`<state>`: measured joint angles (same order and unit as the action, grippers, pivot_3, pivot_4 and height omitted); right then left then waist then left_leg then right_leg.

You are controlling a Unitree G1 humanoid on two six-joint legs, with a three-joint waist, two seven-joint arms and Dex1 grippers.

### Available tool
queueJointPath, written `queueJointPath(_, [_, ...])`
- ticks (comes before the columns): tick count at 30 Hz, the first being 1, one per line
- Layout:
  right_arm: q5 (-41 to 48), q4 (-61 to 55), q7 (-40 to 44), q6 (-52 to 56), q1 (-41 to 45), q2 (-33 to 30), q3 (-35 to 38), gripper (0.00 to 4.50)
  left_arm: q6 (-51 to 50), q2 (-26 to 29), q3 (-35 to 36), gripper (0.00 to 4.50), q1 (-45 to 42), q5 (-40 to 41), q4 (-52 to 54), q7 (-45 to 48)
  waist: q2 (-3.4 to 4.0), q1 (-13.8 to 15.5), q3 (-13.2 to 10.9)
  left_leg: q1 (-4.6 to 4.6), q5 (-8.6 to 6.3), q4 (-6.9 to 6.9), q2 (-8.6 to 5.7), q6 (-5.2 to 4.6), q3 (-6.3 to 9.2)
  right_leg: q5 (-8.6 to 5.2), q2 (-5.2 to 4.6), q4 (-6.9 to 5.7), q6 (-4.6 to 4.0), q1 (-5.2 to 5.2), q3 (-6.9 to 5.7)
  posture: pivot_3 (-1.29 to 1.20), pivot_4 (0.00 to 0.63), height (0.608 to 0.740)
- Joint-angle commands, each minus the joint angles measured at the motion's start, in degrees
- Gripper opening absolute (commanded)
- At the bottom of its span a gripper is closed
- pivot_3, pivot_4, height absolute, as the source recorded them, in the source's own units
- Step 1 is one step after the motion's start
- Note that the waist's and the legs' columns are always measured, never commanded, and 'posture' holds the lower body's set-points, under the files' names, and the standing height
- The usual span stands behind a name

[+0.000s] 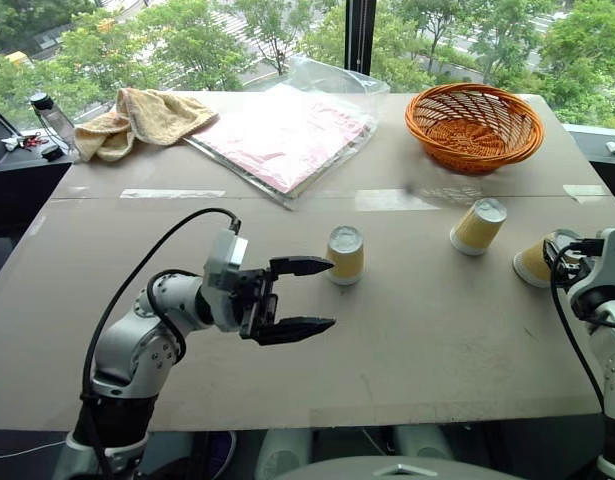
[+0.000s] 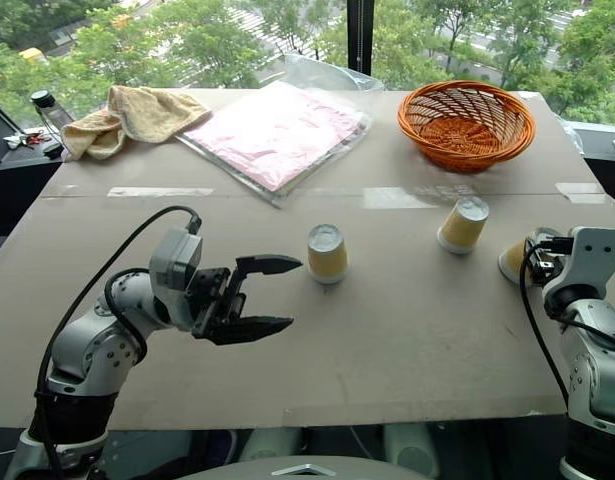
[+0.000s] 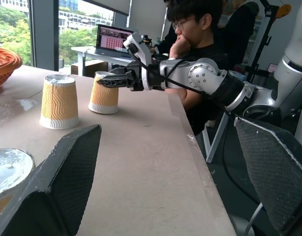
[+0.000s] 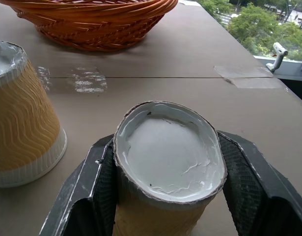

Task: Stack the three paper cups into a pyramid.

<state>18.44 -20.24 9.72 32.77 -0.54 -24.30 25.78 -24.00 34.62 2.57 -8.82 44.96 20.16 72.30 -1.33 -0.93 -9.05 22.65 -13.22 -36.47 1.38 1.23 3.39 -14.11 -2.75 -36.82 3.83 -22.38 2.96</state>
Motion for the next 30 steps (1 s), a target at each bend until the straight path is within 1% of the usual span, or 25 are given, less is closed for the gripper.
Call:
queueJointPath(1, [3.01, -5.81, 3.74, -1.66, -2.24, -1.29, 2.38, 2.14, 2.6, -1.43, 0.36, 4.5, 0.57, -1.3, 0.75, -1.89, 0.01, 0.06, -0.01, 0.01, 0.0, 0.0, 0.0, 0.0, 0.0, 0.01, 0.0, 0.01, 0.02, 0.0, 0.0, 0.0, 0.15, 0.74])
queueJointPath(3, [6.88, -10.49, 9.47, -1.26, -5.76, -3.07, 2.43, 2.14, 4.12, -2.93, 1.77, 4.5, 1.75, -0.96, -0.94, -2.62, 0.07, 0.08, -0.02, 0.01, 0.0, 0.01, 0.0, 0.0, 0.0, 0.02, 0.0, 0.01, 0.04, 0.0, 0.0, 0.0, 0.15, 0.74])
queueJointPath(5, [10.19, -16.31, 16.85, -1.41, -10.24, -6.35, 0.05, 2.14, 5.25, -3.24, 3.78, 4.5, 2.88, -0.36, -3.2, -2.13, 0.16, 0.08, -0.05, 0.02, 0.0, 0.02, 0.0, 0.0, 0.0, 0.03, -0.01, 0.03, 0.07, 0.0, 0.01, 0.0, 0.15, 0.74])
queueJointPath(7, [12.34, -20.53, 21.02, -1.53, -12.71, -8.58, -2.82, 2.14, 5.8, -3.02, 5.75, 4.5, 3.67, 0.3, -5.11, -1.38, 0.15, -0.13, -0.06, 0.0, 0.0, 0.04, 0.02, 0.0, 0.02, 0.02, 0.01, 0.03, 0.06, 0.0, -0.01, 0.0, 0.15, 0.74])
queueJointPath(10, [11.15, -24.11, 22.13, -0.98, -9.7, -9.77, -12.83, 2.14, 5.3, -0.89, 9.78, 4.5, 4.87, 2.02, -8.56, 1.35, 0.07, -1.0, -0.02, -0.08, 0.0, 0.03, 0.12, 0.0, 0.01, -0.06, 0.1, 0.02, -0.02, 0.0, 0.0, 0.0, 0.15, 0.74])
queueJointPath(11, [9.02, -23.7, 21.72, -1.38, -7.38, -9.52, -16.96, 2.14, 5.26, -0.03, 10.97, 4.5, 5.34, 2.34, -9.53, 2.45, 0.08, -1.09, -0.02, -0.13, 0.0, 0.03, 0.12, -0.01, 0.01, -0.09, 0.1, 0.01, 0.0, 0.02, 0.0, 0.0, 0.15, 0.74])
queueJointPath(14, [4.29, -19.76, 20.34, -2.42, -1.25, -7.63, -25.44, 2.14, 5.41, 1.98, 13.09, 4.5, 6.8, 2.23, -11.58, 5.13, 0.01, -1.29, 0.01, -0.14, 0.0, -0.01, 0.12, -0.01, 0.01, -0.15, 0.1, 0.01, 0.09, 0.02, -0.01, 0.0, 0.15, 0.74])
queueJointPath(16, [0.49, -15.59, 20.38, -3.95, 2.63, -6.99, -30.13, 2.14, 5.64, 3.03, 14.41, 4.5, 7.89, 1.67, -12.57, 5.9, -0.13, -0.49, 0.04, -0.02, 0.0, -0.01, 0.04, -0.01, 0.05, -0.07, 0.06, 0.04, -0.05, 0.0, -0.01, 0.0, 0.15, 0.74])
queueJointPath(19, [-1.47, -12.13, 21.21, -4.93, 5.84, -6.47, -32.49, 2.14, 5.45, 3.39, 15.26, 4.5, 8.71, 1.98, -12.1, 5.7, -0.13, -0.17, 0.01, 0.18, 0.0, 0.02, 0.02, 0.0, 0.01, -0.01, 0.03, 0.06, 0.0, -0.17, 0.03, 0.0, 0.15, 0.74])
queueJointPath(26, [-5.76, -4.03, 21.68, -6.98, 12.78, -4.64, -36.32, 2.14, 5.52, 2.37, 15.68, 4.5, 10.77, 2.21, -10.0, 4.64, -0.11, -0.07, -0.01, 0.13, 0.0, 0.05, 0.02, 0.0, 0.01, -0.03, 0.04, 0.03, -0.05, -0.19, 0.03, 0.0, 0.15, 0.74])
queueJointPath(30, [-6.81, -2.26, 22.44, -8.21, 14.41, -4.02, -37.15, 2.14, 5.42, 2.08, 16.29, 4.5, 11.6, 2.38, -9.18, 4.18, -0.12, -0.07, 0.0, 0.09, 0.0, 0.04, 0.03, 0.0, 0.01, -0.03, 0.05, 0.0, -0.07, -0.18, 0.03, 0.0, 0.15, 0.74])
